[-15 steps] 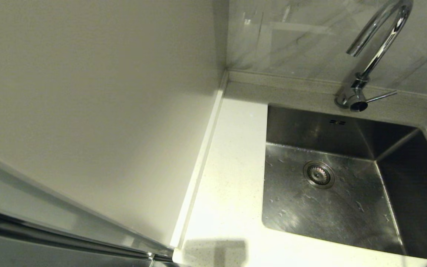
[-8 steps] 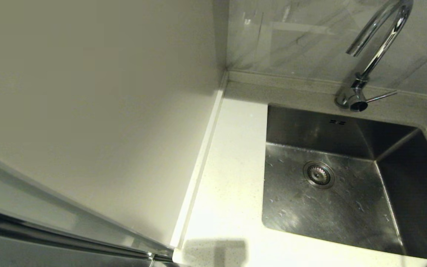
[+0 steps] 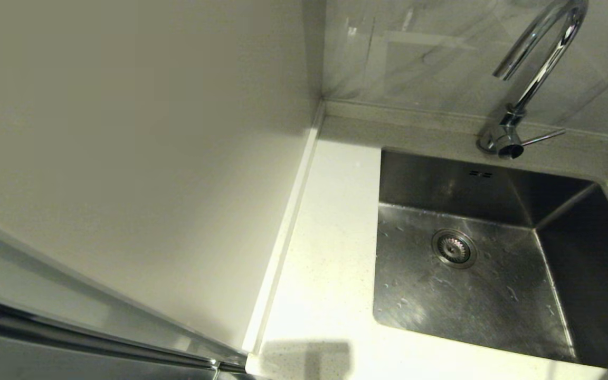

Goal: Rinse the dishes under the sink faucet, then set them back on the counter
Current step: Put a bowl back to the table from the sink

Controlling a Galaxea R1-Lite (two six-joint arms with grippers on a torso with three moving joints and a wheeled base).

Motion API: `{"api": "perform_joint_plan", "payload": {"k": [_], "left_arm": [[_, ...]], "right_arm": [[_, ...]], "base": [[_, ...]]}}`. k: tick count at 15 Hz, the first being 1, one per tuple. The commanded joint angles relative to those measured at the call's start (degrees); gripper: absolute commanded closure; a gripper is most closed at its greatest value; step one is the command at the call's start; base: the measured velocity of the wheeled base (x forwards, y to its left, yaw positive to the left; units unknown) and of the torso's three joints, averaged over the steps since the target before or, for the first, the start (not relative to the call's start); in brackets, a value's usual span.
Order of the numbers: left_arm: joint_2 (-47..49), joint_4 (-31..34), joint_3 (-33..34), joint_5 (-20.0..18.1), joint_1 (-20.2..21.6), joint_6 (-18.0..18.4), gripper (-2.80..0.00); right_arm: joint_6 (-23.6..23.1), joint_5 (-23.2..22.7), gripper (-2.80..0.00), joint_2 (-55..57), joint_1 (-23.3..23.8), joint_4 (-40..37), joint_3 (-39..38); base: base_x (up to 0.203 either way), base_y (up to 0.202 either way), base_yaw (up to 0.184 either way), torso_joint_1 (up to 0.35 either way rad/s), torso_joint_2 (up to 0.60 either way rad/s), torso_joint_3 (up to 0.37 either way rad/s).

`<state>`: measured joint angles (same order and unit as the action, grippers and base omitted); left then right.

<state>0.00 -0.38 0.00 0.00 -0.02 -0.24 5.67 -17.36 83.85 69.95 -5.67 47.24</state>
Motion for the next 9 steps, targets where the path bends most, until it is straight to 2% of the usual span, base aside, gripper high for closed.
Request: {"api": "perform_joint_plan", "payload": {"k": [1,4,6,7,9], "left_arm": [[0.0,0.02,0.17,0.0,-0.05,-0.02,0.0],[0.0,0.03,0.18,0.0,-0.06,-0.02,0.0],[0.0,-0.03,0.12,0.0,-0.06,-0.02,0.0],[0.0,0.0,0.16,0.0,0.0,-0.02,0.0],[0.0,-0.06,0.18,0.0,0.02,-0.02,0.0]], "right_arm": [[-1.01,-0.17,-2.8,-8.4,-0.19,-0.07,-1.59],[-3.37,-0.29,-2.8,-18.73,-3.28,-0.39,-3.54],[-3.95,0.31,-2.8,-23.88,-11.19,-0.68,-3.88],[-4.07,2.02,-2.8,-25.52,-15.71,-0.77,-3.94],[-4.14,9.61,-2.8,-27.88,-25.81,-0.84,-4.3]], "base": [[0.0,0.0,0.0,0.0,0.0,0.0],[0.0,0.0,0.0,0.0,0.0,0.0],[0.0,0.0,0.0,0.0,0.0,0.0],[0.0,0.0,0.0,0.0,0.0,0.0],[0.0,0.0,0.0,0.0,0.0,0.0]]}}
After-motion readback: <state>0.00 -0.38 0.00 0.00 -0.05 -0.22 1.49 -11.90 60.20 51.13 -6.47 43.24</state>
